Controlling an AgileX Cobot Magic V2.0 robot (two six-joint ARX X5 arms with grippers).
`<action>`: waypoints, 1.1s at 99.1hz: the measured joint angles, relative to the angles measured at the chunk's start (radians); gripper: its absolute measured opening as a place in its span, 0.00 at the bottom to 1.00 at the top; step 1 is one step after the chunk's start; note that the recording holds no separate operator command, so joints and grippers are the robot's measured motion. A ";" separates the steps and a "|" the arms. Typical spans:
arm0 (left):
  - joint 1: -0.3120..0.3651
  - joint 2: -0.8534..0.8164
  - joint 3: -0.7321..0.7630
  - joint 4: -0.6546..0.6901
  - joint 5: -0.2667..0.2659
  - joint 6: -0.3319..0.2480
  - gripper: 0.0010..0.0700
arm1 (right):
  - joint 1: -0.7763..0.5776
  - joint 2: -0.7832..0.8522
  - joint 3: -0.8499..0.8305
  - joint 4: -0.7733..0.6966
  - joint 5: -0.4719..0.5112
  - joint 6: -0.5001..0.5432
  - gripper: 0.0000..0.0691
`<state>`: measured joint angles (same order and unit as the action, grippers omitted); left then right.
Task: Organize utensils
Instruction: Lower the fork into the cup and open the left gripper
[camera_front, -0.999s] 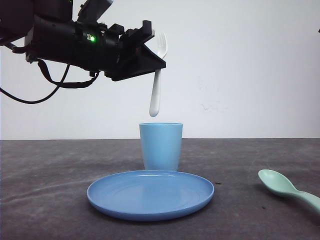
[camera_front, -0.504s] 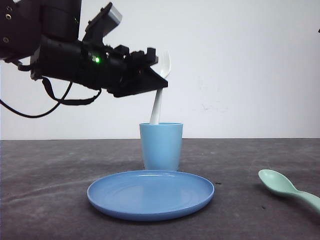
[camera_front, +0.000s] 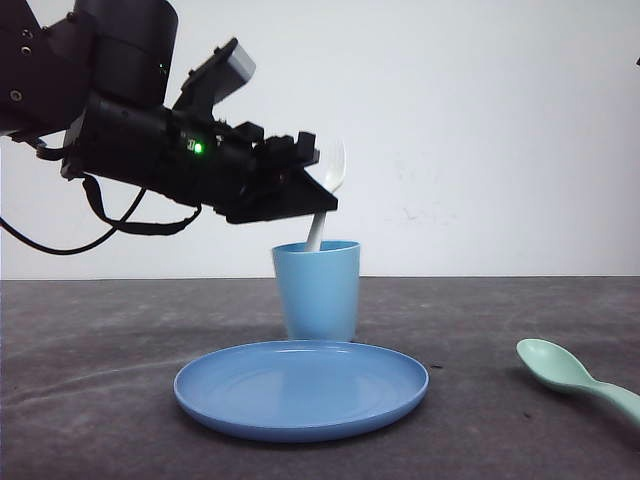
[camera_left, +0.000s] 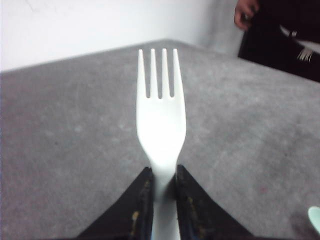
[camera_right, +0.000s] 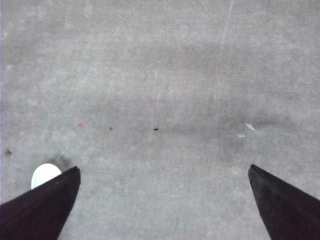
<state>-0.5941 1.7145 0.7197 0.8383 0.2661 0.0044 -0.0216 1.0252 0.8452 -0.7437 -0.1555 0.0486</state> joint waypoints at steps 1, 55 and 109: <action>0.000 0.001 0.000 -0.001 0.000 0.000 0.04 | 0.000 0.000 0.000 0.000 0.000 0.000 0.98; 0.000 0.001 0.000 0.014 0.000 0.003 0.24 | 0.000 0.000 0.000 0.000 0.000 0.000 0.98; 0.000 -0.037 0.000 0.050 0.000 -0.046 0.33 | 0.000 0.000 0.000 -0.029 -0.015 0.000 0.98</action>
<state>-0.5941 1.6772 0.7197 0.8879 0.2661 -0.0418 -0.0216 1.0252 0.8452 -0.7731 -0.1703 0.0486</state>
